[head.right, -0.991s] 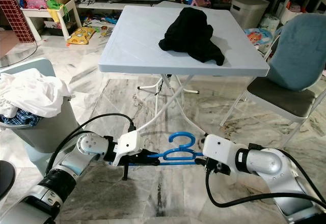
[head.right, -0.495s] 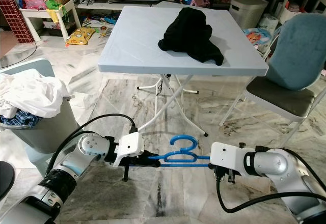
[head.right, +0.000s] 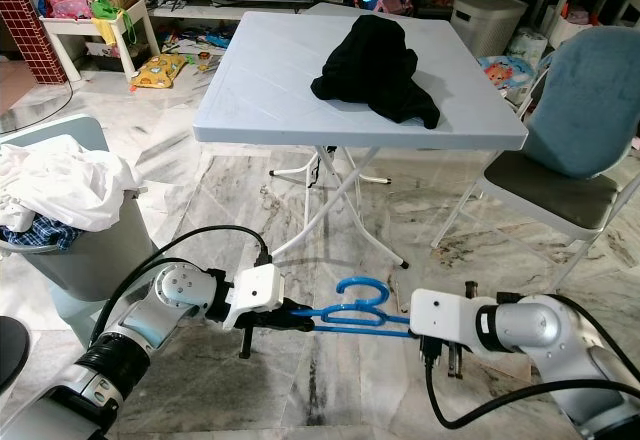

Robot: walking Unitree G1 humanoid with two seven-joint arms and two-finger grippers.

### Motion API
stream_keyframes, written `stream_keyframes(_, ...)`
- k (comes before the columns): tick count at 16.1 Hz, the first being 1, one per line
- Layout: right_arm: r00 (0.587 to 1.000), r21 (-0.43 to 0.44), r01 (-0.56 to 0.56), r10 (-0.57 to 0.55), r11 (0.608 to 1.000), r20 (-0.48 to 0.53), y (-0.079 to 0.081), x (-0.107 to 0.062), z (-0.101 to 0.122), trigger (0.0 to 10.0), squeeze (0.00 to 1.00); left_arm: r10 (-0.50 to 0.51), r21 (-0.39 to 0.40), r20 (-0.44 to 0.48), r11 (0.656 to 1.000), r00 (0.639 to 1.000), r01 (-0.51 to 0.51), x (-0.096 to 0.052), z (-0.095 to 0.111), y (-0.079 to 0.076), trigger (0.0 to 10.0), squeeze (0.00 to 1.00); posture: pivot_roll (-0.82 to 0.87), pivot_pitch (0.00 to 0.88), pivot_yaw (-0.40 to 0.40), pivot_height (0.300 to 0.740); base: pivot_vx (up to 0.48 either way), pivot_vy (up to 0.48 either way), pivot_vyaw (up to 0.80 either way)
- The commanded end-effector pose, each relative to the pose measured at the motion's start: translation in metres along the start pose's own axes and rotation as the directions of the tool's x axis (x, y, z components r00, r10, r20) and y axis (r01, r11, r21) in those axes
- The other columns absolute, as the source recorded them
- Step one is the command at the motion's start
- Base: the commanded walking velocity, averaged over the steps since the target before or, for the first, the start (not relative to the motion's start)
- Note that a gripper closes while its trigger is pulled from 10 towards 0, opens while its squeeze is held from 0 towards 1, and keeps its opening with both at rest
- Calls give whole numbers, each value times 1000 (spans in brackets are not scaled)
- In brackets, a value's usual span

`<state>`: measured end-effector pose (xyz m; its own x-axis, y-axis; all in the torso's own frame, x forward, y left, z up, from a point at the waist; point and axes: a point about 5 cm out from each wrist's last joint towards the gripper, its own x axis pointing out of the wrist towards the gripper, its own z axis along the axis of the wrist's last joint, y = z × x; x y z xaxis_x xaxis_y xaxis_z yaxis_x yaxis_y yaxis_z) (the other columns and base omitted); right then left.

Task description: Hang hanger

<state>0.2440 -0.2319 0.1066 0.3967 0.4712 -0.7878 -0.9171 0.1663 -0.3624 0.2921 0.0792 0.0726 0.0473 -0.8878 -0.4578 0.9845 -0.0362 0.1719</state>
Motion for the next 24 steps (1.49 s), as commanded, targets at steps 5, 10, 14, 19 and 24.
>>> stream_keyframes(5,998,-1,-27,27,1000,-56,4,-1,-9,0,0,48,6,15,999,999,-49,2,3,4,10000,1000,-13,0,-31,740,0,0,0)
stream_keyframes(10,978,2,120,-118,993,-172,-10,-3,-30,0,0,121,-56,71,991,990,-117,3,7,9,10000,1000,-11,0,-39,740,0,0,0)
stream_keyframes(14,926,128,318,-279,939,-255,-13,-3,-56,0,0,202,-154,138,972,970,-181,-3,13,16,10000,1000,-5,0,-43,740,0,0,0)
stream_keyframes(19,824,625,550,-482,554,-298,9,6,-68,0,0,661,-432,71,695,747,-574,-15,-8,32,10000,1000,-3,0,-51,740,0,0,0)
stream_keyframes(24,721,822,561,-548,101,-425,60,17,-58,0,0,794,-528,-25,506,608,-682,-17,-21,27,10000,1000,-15,0,-51,740,0,0,0)
